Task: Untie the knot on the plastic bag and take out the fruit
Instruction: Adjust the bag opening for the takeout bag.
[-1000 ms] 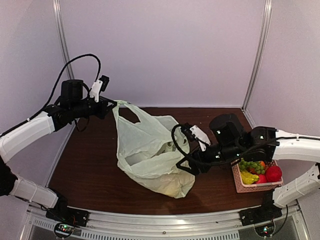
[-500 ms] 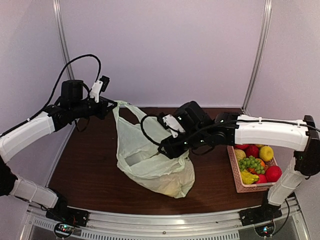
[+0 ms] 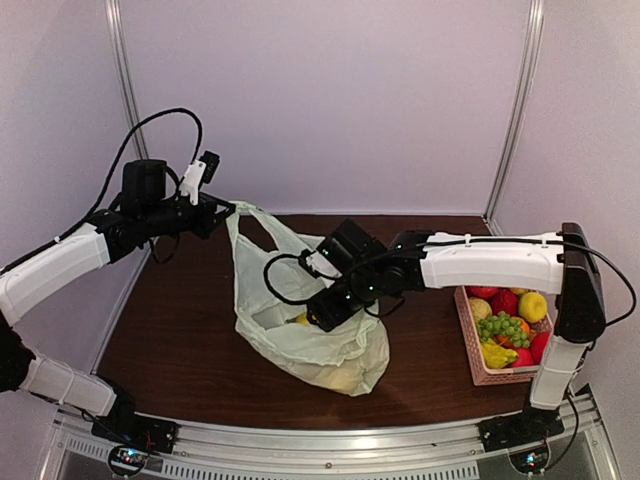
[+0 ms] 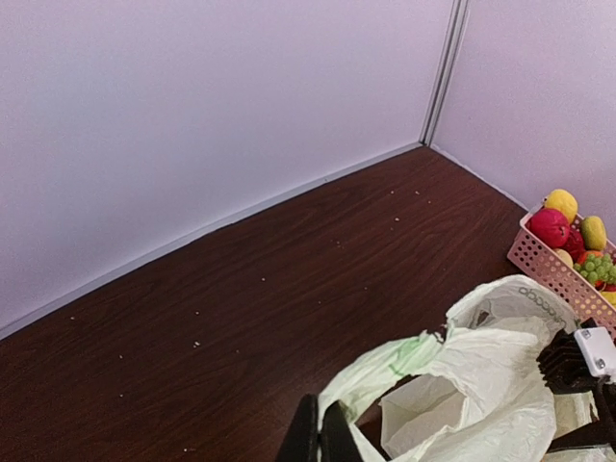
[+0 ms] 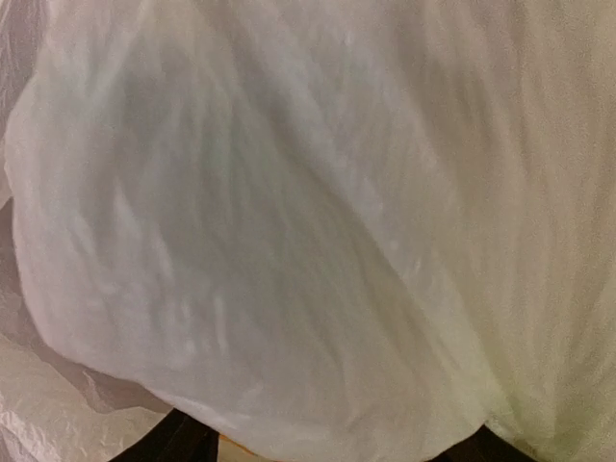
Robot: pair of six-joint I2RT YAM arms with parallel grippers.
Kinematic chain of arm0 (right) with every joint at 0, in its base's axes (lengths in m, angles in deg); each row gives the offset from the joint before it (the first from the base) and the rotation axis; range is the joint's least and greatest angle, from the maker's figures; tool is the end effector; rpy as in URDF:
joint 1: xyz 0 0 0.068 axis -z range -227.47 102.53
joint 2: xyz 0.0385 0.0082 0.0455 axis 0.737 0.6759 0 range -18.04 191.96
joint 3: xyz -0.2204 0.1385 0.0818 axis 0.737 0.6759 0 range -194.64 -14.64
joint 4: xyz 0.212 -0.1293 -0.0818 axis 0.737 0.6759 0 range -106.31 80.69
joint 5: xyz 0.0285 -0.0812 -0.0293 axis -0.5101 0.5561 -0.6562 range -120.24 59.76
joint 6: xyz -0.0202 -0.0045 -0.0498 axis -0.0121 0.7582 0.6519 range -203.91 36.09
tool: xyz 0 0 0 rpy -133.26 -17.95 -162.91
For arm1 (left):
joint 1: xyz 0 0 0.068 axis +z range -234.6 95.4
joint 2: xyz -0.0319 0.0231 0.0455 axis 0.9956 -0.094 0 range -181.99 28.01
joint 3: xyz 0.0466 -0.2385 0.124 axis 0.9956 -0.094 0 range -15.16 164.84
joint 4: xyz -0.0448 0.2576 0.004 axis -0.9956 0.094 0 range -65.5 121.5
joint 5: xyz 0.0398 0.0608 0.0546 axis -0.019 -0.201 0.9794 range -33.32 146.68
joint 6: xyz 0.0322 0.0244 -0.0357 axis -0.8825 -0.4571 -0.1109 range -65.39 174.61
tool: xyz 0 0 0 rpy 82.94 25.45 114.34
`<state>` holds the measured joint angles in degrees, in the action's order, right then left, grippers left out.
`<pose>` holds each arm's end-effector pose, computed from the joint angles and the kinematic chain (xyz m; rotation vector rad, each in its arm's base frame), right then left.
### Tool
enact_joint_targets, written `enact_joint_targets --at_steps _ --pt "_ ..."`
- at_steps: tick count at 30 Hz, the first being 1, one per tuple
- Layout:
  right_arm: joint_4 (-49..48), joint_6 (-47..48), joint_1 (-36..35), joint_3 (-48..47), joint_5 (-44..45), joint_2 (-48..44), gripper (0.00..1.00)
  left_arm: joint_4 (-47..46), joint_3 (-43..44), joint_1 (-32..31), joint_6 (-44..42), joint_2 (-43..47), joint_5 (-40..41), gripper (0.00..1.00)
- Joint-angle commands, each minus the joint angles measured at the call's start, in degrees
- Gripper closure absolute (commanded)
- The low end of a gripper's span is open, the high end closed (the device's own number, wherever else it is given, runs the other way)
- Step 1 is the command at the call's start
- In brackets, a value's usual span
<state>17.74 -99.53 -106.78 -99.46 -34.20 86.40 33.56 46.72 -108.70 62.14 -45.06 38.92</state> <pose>0.2028 0.3467 0.2551 -1.0009 2.4173 0.5941 0.2661 -0.1309 0.3400 0.4915 1.9017 -0.6642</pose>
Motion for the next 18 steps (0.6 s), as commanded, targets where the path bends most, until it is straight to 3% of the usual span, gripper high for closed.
enact_joint_targets --at_steps 1,6,13,18 --pt "5.08 0.47 -1.55 7.78 -4.43 -3.90 0.29 -0.92 -0.15 -0.16 0.63 0.71 3.59 1.00" --pt "8.65 -2.14 -5.50 15.51 -6.64 -9.74 0.33 0.83 0.37 0.01 0.62 0.74 8.02 1.00" --pt "5.20 -8.37 -9.31 24.50 -7.92 -15.82 0.34 1.97 0.65 1.32 1.71 0.37 12.43 1.00" --pt "4.98 -9.55 -9.33 23.60 -1.83 -16.85 0.35 -0.29 -0.49 1.95 1.57 0.95 8.23 1.00"
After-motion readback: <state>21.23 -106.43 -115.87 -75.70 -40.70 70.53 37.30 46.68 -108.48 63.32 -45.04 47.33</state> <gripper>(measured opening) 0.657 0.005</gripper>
